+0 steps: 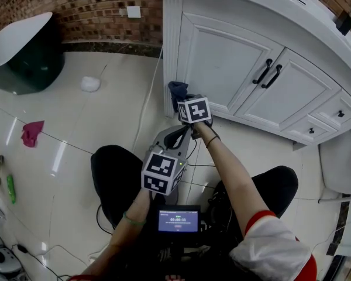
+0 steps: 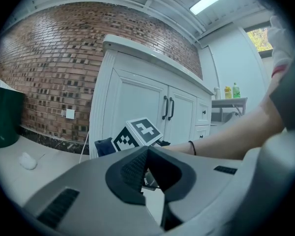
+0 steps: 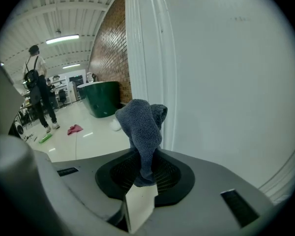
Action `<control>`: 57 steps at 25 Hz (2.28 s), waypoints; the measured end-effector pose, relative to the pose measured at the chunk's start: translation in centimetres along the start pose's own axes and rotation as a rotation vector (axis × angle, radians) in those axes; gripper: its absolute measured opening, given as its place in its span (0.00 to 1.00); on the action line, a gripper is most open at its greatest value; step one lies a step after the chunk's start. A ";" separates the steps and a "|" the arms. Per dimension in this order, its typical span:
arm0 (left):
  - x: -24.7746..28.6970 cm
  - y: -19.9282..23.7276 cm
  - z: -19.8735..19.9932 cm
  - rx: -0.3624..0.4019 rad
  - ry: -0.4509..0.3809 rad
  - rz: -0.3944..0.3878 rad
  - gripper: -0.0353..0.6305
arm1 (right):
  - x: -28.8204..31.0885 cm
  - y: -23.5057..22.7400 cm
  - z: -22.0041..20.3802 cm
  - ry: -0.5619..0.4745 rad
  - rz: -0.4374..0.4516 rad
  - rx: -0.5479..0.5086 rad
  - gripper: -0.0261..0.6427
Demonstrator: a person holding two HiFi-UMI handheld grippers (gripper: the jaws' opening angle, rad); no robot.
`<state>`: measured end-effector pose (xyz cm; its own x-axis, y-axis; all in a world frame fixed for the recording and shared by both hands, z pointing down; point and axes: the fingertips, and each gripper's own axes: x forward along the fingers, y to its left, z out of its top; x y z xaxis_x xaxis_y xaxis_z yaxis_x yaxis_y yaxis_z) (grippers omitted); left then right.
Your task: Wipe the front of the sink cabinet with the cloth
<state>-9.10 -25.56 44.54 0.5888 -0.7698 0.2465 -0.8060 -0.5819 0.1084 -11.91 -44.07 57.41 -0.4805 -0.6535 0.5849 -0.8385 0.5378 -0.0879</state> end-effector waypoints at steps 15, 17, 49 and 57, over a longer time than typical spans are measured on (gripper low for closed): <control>0.9 -1.8 -0.5 0.036 0.044 -0.013 0.11 | -9.6 -15.3 -6.9 0.065 -0.229 0.064 0.14; 1.1 -2.1 -0.5 0.041 0.048 -0.010 0.11 | -11.2 -17.1 -7.7 0.065 -0.251 0.075 0.14; 0.1 2.0 -0.6 0.030 -0.008 0.093 0.11 | 1.9 -0.4 -4.2 0.089 0.016 -0.031 0.14; -0.2 3.3 -1.1 0.013 0.001 0.121 0.11 | 2.3 -2.4 -5.2 0.121 -0.029 -0.044 0.14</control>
<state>-11.97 -27.01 45.95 0.4876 -0.8340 0.2583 -0.8701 -0.4884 0.0655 -9.71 -44.13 63.16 -0.4193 -0.6014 0.6801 -0.8381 0.5444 -0.0353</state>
